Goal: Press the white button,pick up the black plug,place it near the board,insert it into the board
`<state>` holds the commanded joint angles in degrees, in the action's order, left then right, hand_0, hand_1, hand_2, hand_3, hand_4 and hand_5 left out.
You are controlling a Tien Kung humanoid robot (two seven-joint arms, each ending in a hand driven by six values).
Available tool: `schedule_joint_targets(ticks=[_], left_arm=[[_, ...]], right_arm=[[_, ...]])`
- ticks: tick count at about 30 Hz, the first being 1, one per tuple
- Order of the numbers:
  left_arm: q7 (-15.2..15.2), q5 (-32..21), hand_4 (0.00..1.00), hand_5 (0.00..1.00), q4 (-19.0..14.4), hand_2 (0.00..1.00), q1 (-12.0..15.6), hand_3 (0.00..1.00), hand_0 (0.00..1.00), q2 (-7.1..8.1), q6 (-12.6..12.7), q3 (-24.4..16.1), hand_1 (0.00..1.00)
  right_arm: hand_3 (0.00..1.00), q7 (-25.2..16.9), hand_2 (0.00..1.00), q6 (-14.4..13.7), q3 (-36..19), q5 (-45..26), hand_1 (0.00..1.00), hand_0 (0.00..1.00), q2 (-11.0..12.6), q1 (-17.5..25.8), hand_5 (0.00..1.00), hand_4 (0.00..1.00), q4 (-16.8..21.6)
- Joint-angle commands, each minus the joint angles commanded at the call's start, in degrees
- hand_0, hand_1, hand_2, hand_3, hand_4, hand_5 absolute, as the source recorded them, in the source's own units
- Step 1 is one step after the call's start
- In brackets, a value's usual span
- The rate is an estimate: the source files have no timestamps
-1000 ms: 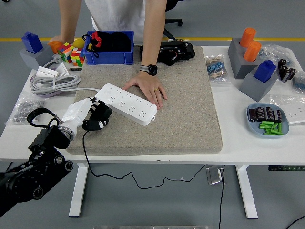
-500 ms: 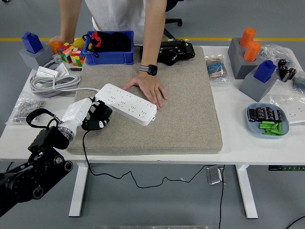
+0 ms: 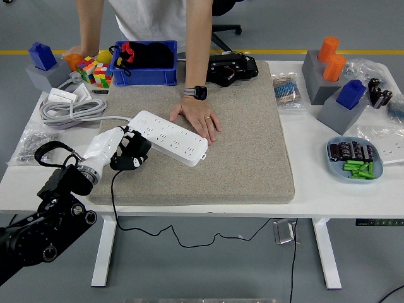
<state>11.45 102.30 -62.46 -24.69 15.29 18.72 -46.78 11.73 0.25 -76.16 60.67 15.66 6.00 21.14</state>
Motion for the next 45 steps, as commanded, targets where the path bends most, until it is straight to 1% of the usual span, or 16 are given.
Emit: schedule_joint_targets(ticks=[4,9,15,22,25,34,45], left_arm=[[-0.1,-0.5,0.368,0.002,-0.2,0.229,-1.0,0.567,0.181,0.19,0.0,0.1,0.127],[-0.3,-0.9,0.367,0.002,0.7,0.224,-2.9,0.57,0.183,-0.01,0.1,0.2,0.127],[-0.4,-1.3,0.37,0.002,3.5,0.219,-6.0,0.574,0.181,-0.62,0.1,0.9,0.126],[-0.4,-2.0,0.374,0.002,7.2,0.218,-8.4,0.579,0.18,-1.45,-0.1,1.8,0.125],[-0.3,-2.2,0.375,0.002,8.5,0.217,-9.0,0.581,0.177,-1.83,-0.2,2.5,0.125],[0.0,-2.3,0.378,0.002,10.8,0.215,-9.9,0.584,0.175,-3.07,0.0,3.9,0.125],[1.3,-1.5,0.385,0.002,11.9,0.213,-10.6,0.589,0.172,-4.19,0.8,5.0,0.125]], right_arm=[[0.659,0.0,0.713,0.0,0.0,0.0,0.714,0.806,0.0,0.1,0.486,0.727,0.0],[0.659,0.0,0.713,0.0,0.0,0.1,0.714,0.805,0.1,0.0,0.486,0.727,0.0],[0.659,0.0,0.711,0.0,0.1,0.0,0.714,0.804,0.1,-0.1,0.486,0.728,0.0],[0.659,0.1,0.711,0.0,0.4,-0.1,0.715,0.804,0.3,-0.1,0.487,0.727,-0.1],[0.659,0.1,0.711,0.0,0.6,-0.2,0.715,0.804,0.4,-0.2,0.487,0.727,0.0],[0.657,0.1,0.711,0.0,0.9,-0.3,0.715,0.807,0.5,-0.3,0.486,0.727,0.0],[0.658,0.1,0.712,0.0,1.1,-0.4,0.713,0.806,0.7,-0.2,0.486,0.727,0.0]])
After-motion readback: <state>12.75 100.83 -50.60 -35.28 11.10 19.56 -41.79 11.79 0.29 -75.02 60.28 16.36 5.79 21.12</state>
